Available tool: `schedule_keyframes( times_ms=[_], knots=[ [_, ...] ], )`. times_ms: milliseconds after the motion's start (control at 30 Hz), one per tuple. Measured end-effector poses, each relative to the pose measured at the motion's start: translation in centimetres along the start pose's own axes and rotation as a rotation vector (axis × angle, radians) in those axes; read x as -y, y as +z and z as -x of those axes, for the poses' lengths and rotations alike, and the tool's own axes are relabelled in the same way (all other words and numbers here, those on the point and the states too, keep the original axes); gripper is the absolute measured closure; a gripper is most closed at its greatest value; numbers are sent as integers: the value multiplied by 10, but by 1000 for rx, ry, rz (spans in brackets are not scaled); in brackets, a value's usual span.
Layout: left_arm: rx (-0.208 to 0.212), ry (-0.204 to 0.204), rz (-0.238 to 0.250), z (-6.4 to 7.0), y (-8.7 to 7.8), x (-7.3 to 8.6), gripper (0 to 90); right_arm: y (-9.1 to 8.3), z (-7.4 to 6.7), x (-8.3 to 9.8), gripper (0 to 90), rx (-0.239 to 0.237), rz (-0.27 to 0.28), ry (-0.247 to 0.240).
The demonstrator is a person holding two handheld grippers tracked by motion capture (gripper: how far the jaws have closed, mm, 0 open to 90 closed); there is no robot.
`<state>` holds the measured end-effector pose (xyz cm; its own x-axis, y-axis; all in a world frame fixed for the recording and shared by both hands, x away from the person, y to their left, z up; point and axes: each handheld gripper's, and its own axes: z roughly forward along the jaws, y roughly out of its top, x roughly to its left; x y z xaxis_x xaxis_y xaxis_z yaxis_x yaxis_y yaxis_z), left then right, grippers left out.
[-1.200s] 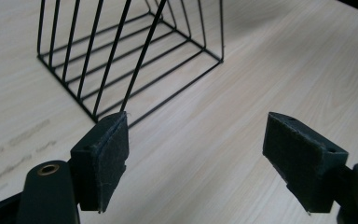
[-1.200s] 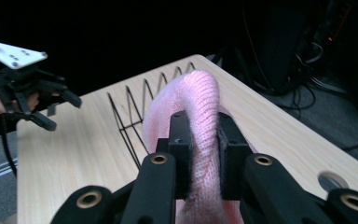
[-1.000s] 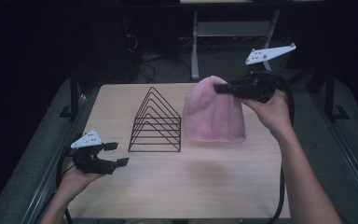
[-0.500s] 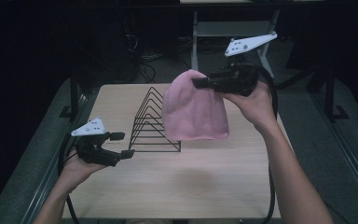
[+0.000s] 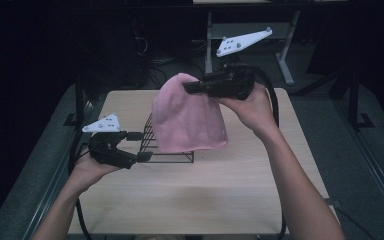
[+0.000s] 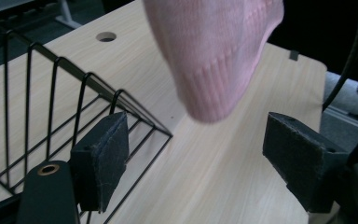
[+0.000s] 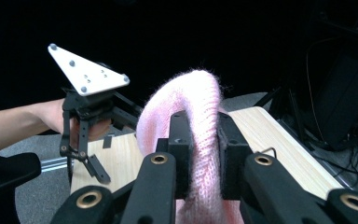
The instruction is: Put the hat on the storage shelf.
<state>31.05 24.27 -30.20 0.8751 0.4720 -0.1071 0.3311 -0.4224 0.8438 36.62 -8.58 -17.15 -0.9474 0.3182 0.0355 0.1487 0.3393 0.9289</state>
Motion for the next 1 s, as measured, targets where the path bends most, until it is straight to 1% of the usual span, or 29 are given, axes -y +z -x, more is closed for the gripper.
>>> schedule_keyframes(
  times_ms=[33, 100, 133, 167, 267, 300, 333, 367, 433, 467, 500, 567, 633, 667, 700, 833, 900, 933, 1000],
  knots=[
    [6, -7, 2, 0, 1, -1, 222, 2, -1, -1, 791, -6, 2, 2],
    [12, -5, -3, -1, 2, -2, 223, 5, -2, -4, 791, -15, 8, -3],
    [25, -7, -5, -3, 5, -4, 226, 7, -3, -6, 791, -20, 15, -4],
    [28, -11, -7, -4, 6, -5, 227, 10, -3, -9, 791, -27, 19, -3],
    [42, -21, -8, -7, 8, -7, 259, 16, -5, -14, 791, -41, 29, -13],
    [42, -21, -8, -7, 8, -7, 285, 18, -5, -15, 792, -44, 29, -15],
    [55, -36, 2, -10, 7, -7, 313, 21, -5, -16, 791, -48, 30, -18],
    [61, -37, 1, -12, 6, -8, 357, 22, -5, -17, 791, -49, 31, -18],
    [60, -37, 3, -13, 5, -9, 463, 24, -5, -18, 791, -53, 29, -17],
    [62, -38, 9, -17, 2, -10, 527, 27, -4, -19, 791, -51, 29, -19],
    [62, -38, 9, -17, 2, -10, 588, 27, -3, -20, 791, -48, 30, -17],
    [52, -39, 13, -23, -1, -13, 683, 29, 0, -21, 791, -51, 36, -12],
    [53, -37, 10, -25, -2, -14, 737, 29, 2, -22, 791, -44, 39, -6],
    [42, -31, 12, -29, -2, -17, 776, 30, 6, -22, 791, -38, 48, -2],
    [26, -26, 5, -32, -3, -19, 793, 31, 7, -21, 791, -37, 50, 0],
    [-10, -22, -13, -40, -1, -23, 812, 34, 14, -20, 791, -13, 47, 13],
    [-13, -28, -15, -43, -1, -23, 813, 35, 19, -19, 791, -3, 52, 26],
    [-30, -27, -23, -47, 1, -24, 813, 36, 21, -19, 791, 3, 50, 28],
    [-41, -30, -29, -52, 2, -25, 813, 39, 26, -18, 791, 10, 49, 31]
  ],
)
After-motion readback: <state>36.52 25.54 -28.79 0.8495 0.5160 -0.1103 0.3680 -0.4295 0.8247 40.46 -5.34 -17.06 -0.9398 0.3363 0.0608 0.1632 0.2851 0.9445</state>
